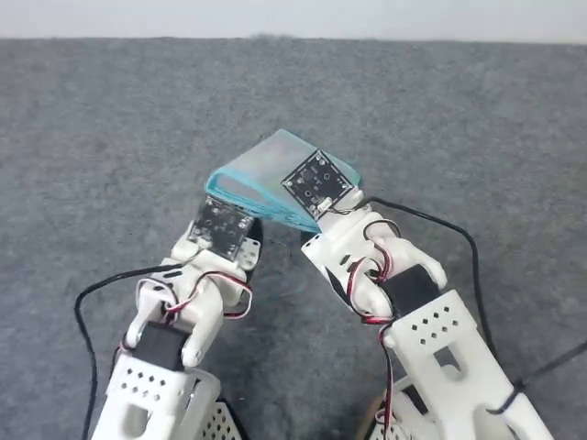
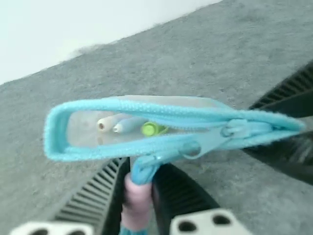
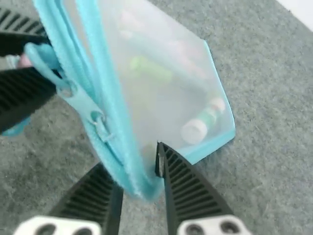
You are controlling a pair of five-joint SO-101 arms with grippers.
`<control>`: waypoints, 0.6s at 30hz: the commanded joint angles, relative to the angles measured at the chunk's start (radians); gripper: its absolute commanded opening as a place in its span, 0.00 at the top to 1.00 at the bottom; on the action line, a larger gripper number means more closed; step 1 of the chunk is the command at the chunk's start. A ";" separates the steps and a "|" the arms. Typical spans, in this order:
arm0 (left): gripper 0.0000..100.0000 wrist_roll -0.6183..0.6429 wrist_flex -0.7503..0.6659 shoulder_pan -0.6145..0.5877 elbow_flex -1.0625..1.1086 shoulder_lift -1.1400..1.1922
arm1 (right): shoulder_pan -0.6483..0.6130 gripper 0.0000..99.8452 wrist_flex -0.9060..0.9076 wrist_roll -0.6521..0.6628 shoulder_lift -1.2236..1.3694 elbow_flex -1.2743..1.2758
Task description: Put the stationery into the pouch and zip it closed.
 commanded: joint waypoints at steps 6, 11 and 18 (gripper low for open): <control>0.99 0.017 0.012 -0.218 -0.019 -0.097 | 0.050 0.99 -0.008 -0.005 -0.025 -0.002; 0.99 0.017 0.008 -0.281 -0.038 -0.092 | 0.097 0.99 -0.008 0.023 -0.024 -0.002; 0.99 0.017 -0.023 -0.327 -0.028 -0.091 | 0.211 0.99 -0.008 0.055 -0.024 -0.002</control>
